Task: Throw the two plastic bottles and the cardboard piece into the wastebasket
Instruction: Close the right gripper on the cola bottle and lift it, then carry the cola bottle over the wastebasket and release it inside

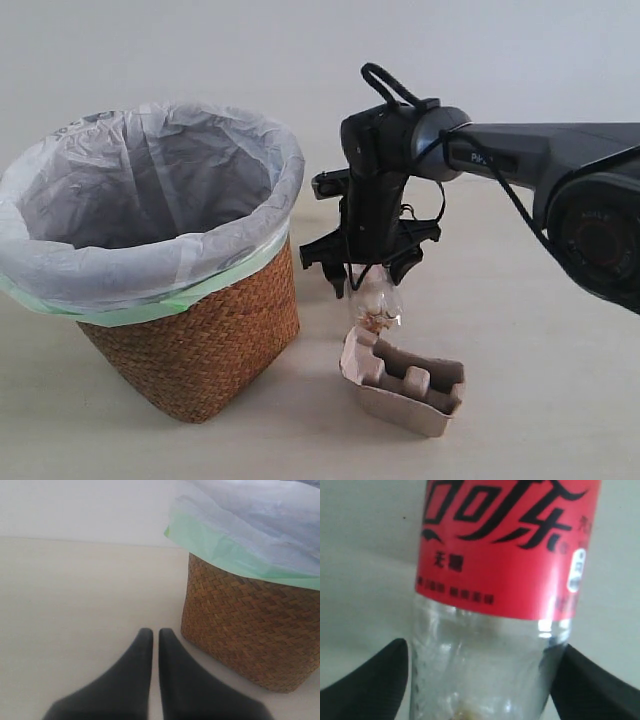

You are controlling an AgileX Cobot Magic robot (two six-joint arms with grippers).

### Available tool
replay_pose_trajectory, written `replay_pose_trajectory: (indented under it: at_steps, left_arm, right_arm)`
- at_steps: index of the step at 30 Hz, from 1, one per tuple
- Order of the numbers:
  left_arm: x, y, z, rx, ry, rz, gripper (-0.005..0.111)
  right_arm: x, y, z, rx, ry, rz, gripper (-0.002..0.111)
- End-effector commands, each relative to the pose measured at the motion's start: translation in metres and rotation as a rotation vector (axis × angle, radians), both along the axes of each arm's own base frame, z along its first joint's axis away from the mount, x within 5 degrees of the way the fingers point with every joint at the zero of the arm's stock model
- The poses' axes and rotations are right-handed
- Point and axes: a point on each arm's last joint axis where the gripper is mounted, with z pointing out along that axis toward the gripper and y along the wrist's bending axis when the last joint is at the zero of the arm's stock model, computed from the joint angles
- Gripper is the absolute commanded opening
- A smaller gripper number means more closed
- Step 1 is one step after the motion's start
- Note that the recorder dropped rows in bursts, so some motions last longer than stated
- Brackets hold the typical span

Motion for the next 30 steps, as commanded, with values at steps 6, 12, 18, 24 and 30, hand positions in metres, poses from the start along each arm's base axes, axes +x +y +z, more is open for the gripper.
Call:
replay_pose_trajectory:
  at_steps: [6,12,18,24,30]
  left_arm:
    - [0.000,0.000,-0.001,-0.005,0.000,0.003,0.004]
    - [0.000,0.000,-0.001,-0.005,0.000,0.003,0.004]
    - [0.000,0.000,-0.001,-0.005,0.000,0.003,0.004]
    - [0.000,0.000,-0.001,-0.005,0.000,0.003,0.004]
    - [0.000,0.000,-0.001,-0.005,0.000,0.003,0.004]
  right_arm:
    - [-0.001,-0.004,0.003,-0.029,0.013,0.011,0.000]
    - [-0.007,-0.018,0.049,-0.119,-0.036,0.015,0.000]
    - [-0.030,-0.033,0.122,-0.094,-0.130,0.012,0.000]
    - [-0.090,-0.079,0.123,0.021,-0.258,0.015,0.000]
    - [-0.143,-0.195,0.119,0.035,-0.305,-0.237,0.000]
